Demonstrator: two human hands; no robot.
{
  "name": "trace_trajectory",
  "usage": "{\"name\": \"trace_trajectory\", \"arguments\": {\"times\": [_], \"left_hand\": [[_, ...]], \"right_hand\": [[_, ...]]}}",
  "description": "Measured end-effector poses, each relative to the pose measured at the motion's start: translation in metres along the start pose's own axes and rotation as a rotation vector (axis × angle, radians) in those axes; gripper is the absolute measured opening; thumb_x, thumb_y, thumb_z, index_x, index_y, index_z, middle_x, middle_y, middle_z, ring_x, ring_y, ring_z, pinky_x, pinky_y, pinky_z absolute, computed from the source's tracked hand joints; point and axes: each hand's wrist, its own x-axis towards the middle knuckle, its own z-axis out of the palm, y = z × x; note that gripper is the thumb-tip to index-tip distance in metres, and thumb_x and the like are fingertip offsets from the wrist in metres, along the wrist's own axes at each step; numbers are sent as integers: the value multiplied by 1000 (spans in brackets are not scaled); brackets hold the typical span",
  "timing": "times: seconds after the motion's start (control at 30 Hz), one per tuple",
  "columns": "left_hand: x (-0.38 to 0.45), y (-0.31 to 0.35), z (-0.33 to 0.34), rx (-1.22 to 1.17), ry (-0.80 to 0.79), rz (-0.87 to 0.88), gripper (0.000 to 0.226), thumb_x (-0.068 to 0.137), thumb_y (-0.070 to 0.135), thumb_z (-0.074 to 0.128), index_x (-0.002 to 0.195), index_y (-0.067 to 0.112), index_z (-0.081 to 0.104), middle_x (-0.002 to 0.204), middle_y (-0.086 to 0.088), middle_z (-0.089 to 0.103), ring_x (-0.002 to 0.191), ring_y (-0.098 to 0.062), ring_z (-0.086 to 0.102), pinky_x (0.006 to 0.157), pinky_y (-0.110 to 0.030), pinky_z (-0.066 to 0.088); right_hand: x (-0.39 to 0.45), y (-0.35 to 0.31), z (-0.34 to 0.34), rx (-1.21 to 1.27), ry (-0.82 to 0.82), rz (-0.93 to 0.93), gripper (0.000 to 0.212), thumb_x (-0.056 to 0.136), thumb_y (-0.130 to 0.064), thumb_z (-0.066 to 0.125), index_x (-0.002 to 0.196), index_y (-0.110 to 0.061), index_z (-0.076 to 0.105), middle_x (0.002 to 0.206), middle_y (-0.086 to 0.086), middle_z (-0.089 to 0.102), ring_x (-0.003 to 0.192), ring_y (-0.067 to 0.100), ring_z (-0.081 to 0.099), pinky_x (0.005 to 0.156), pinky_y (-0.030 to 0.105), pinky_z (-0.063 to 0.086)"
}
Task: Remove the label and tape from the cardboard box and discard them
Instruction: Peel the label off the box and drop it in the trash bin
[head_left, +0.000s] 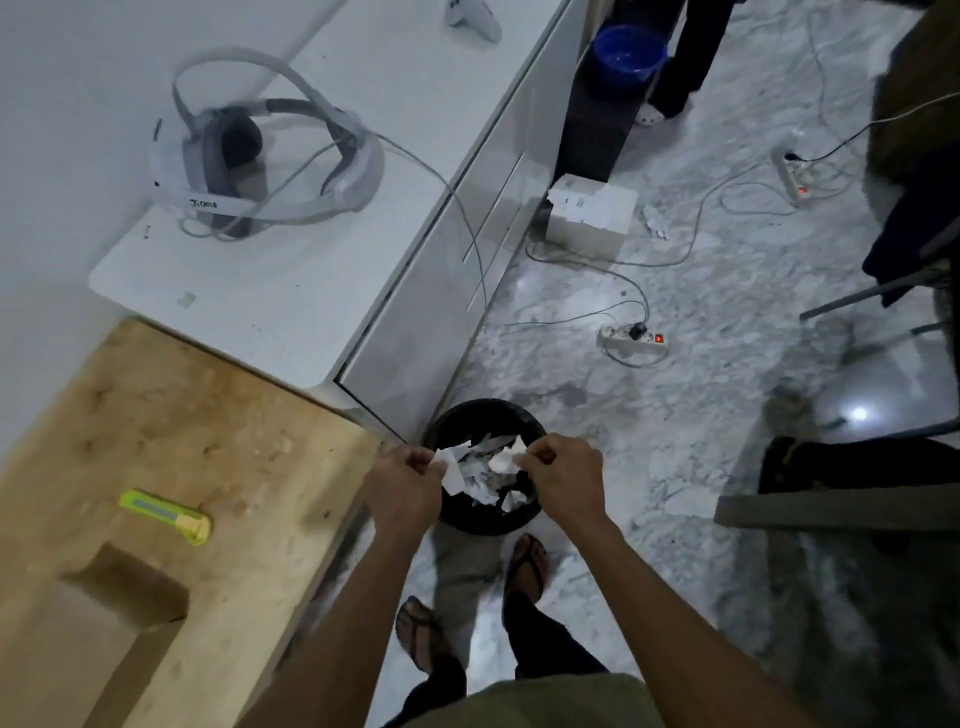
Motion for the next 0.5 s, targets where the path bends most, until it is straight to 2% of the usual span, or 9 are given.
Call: {"name": "trace_trajectory", "arguments": {"times": [0.03,0.1,0.17,0.2,0.23,0.27,0.33,0.4,0.5], "left_hand": [[4,0,4,25,7,7,12,77,22,80,82,14,74,79,-2,69,75,-21,65,72,-34,54],[15,0,15,62,7,11,13,78,23,79,81,12,72,77,-3,69,75,-21,65,71,-31,50],[30,-4,27,104,5,11,12,80,22,77,83,11,73,79,-4,71,77,-21,64,73,-29,48],[39,-7,33,116,6,7,12,82,21,75,86,10,73,83,-5,72,78,-21,64,74,-27,45],[48,-11,40,124,8,0,12,84,20,73,89,9,74,87,-7,73,80,-21,65,74,-24,43],[57,-14,47,136,10,-4,14,87,20,70,92,8,75,91,-7,74,83,-21,66,75,-22,40],[75,-26,63,164,-6,-27,16,90,21,66,96,10,76,96,-5,75,89,-21,68,76,-19,39],[91,-36,79,148,-37,-47,18,88,22,68,99,10,76,97,-5,75,90,-21,69,81,-25,49],[109,-49,100,72,-62,-75,20,81,18,76,100,10,76,96,-7,76,89,-22,70,88,-38,56]], "right_hand": [[8,1,5,-9,-23,7,18,88,-21,72,78,-5,72,69,7,70,61,15,61,66,4,43],[25,6,17,-39,-68,22,20,93,-15,64,78,-3,70,69,11,68,64,21,63,72,25,48],[43,14,32,-109,-106,36,23,93,-5,56,72,2,63,64,16,62,61,27,58,78,38,41],[53,19,41,-147,-112,35,25,90,1,52,65,1,55,59,17,55,54,27,50,75,42,40],[62,23,49,-175,-114,35,28,87,5,49,60,-2,47,55,15,47,49,24,41,65,44,40],[70,28,57,-196,-112,28,28,84,7,47,58,-3,43,53,14,42,47,21,35,56,40,39],[87,40,73,-238,-121,40,23,86,4,51,63,5,56,56,18,55,46,23,45,52,40,48],[103,50,86,-231,-134,54,17,88,-4,60,75,4,66,67,17,67,57,25,60,63,40,55],[121,65,101,-173,-168,68,6,86,-9,68,85,-3,68,79,11,69,70,22,62,74,35,54]]}}
